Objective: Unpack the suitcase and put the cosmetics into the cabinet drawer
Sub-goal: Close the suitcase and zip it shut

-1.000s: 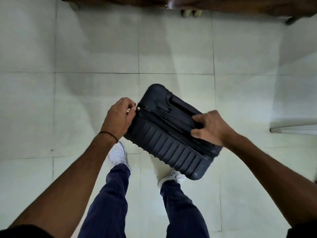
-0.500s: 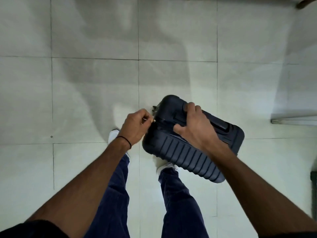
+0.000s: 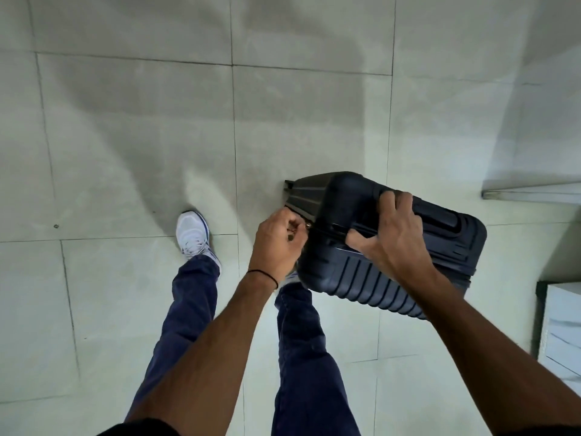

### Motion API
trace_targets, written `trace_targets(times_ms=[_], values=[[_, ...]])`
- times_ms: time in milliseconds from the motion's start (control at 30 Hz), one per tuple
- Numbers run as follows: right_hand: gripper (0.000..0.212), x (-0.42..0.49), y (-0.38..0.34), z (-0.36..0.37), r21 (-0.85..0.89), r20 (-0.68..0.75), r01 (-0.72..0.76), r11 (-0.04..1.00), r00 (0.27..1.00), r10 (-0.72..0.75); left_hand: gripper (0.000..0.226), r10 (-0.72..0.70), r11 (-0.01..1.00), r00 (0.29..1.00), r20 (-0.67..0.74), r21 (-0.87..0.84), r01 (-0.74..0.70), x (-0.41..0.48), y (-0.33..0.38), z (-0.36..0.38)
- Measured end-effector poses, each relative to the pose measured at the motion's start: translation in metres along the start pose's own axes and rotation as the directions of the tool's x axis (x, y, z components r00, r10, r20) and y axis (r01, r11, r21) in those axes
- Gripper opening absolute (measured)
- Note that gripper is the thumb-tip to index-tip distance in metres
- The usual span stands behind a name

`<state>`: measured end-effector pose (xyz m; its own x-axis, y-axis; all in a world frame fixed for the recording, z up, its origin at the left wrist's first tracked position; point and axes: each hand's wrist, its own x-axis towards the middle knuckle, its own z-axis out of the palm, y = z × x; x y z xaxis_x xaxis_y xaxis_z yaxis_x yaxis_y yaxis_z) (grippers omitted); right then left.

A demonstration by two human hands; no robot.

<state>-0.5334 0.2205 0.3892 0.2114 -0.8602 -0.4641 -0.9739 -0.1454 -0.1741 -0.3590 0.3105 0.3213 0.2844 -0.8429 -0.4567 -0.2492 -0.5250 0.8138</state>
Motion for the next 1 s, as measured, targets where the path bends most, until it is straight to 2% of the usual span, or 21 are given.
trace_targets(times_ms=[133,267,367,500,567,667,767,867,933,1000], values=[[0.065,-0.004,-0.003,0.018,-0.088,-0.144,0.065,0.994,0.986,-0.078,0.006,-0.177,0.983,0.982,-0.07,0.043,0.18,0.01,-0.022,0.009],[0.064,-0.003,-0.01,0.037,-0.092,-0.316,0.024,0.995,0.947,-0.052,0.011,-0.345,0.938,0.938,-0.029,-0.03,0.344,0.037,-0.045,0.02],[0.063,0.003,-0.005,0.046,-0.083,-0.417,0.012,0.996,0.908,-0.046,0.012,-0.322,0.945,0.945,0.057,-0.041,0.325,0.05,-0.058,0.02],[0.06,0.003,0.005,0.049,-0.113,-0.454,0.05,0.992,0.886,-0.097,0.015,-0.268,0.959,0.957,0.113,-0.062,0.276,0.048,-0.066,0.02],[0.06,0.003,0.007,0.049,-0.111,-0.443,0.055,0.992,0.891,-0.099,0.014,-0.256,0.964,0.96,0.115,-0.049,0.263,0.044,-0.068,0.02],[0.059,0.002,0.006,0.043,-0.1,-0.395,0.063,0.993,0.914,-0.098,0.003,-0.257,0.962,0.957,0.133,-0.062,0.267,0.037,-0.063,0.019],[0.057,0.001,0.009,0.029,-0.076,-0.284,0.116,0.99,0.95,-0.133,0.025,-0.269,0.962,0.958,0.103,-0.028,0.273,0.026,-0.039,0.017],[0.053,-0.007,0.022,0.011,0.053,-0.159,0.166,0.985,0.975,-0.155,0.031,-0.198,0.98,0.98,-0.01,0.003,0.198,0.009,0.007,0.02],[0.055,-0.013,0.037,-0.002,0.017,-0.098,0.141,0.99,0.986,-0.138,0.03,-0.116,0.993,0.991,-0.066,0.026,0.118,-0.01,0.04,0.025],[0.049,-0.019,0.055,-0.02,-0.045,0.032,0.103,0.994,0.994,-0.102,0.035,-0.058,0.996,0.996,-0.063,0.07,0.062,-0.032,0.07,0.032]])
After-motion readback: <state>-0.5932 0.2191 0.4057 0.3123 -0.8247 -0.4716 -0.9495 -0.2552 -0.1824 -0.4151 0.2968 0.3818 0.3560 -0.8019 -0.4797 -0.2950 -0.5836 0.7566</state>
